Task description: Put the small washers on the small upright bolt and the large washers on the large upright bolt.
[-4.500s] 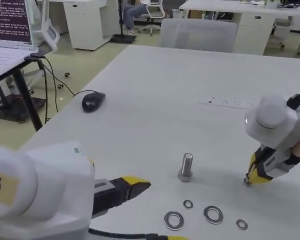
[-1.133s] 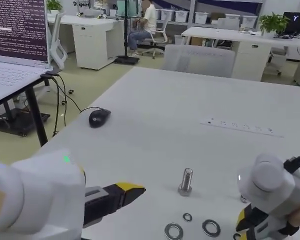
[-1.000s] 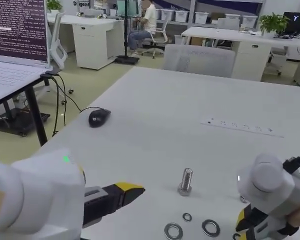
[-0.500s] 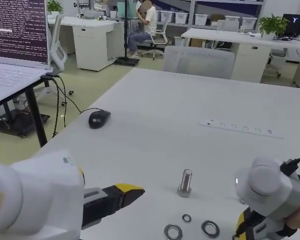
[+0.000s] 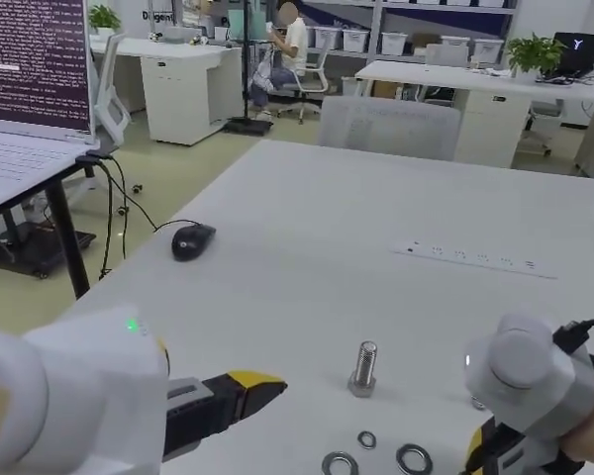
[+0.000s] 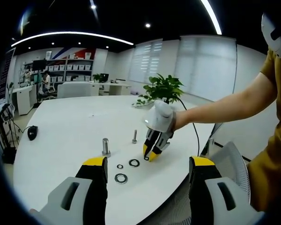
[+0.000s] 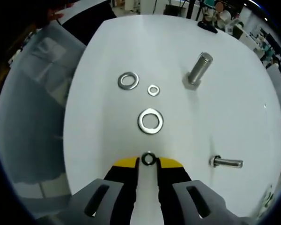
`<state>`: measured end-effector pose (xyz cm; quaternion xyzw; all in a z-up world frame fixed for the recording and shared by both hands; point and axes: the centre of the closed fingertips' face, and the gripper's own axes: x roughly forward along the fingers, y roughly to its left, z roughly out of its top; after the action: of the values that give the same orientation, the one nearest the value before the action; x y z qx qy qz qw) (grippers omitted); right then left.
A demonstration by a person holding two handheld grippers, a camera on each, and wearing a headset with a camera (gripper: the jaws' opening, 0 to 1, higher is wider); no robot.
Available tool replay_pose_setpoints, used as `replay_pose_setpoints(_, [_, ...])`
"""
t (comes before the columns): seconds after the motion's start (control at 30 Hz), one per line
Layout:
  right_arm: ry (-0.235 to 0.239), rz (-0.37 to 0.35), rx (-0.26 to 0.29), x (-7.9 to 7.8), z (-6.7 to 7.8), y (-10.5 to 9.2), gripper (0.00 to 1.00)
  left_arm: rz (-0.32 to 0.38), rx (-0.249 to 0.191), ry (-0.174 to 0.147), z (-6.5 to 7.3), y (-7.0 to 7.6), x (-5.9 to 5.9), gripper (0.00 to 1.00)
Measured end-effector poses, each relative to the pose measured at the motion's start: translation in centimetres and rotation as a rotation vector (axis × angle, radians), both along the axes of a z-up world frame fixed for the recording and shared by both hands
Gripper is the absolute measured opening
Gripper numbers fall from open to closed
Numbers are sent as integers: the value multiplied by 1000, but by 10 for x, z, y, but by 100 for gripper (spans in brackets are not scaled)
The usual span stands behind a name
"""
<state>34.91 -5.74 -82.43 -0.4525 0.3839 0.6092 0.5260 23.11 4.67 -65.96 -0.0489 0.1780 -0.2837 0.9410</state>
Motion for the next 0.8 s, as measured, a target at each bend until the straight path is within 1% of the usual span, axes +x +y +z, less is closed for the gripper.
replay_pose_setpoints(0.33, [-15,18,-6,-2,0,1,16,-2,0,0,0,0,-2,70])
replay_pose_setpoints(0.47, [-35,47,-20,-3,-1,2,14,-1,-1,-2,0,1,-3,70])
replay_pose_setpoints(0.63, [-42,62,-31,-3,-1,2,13,3,0,0,0,1,-3,70])
replay_pose_setpoints(0.8, [-28,46,-18,-1,0,1,12,-1,1,1,-1,0,-4,70])
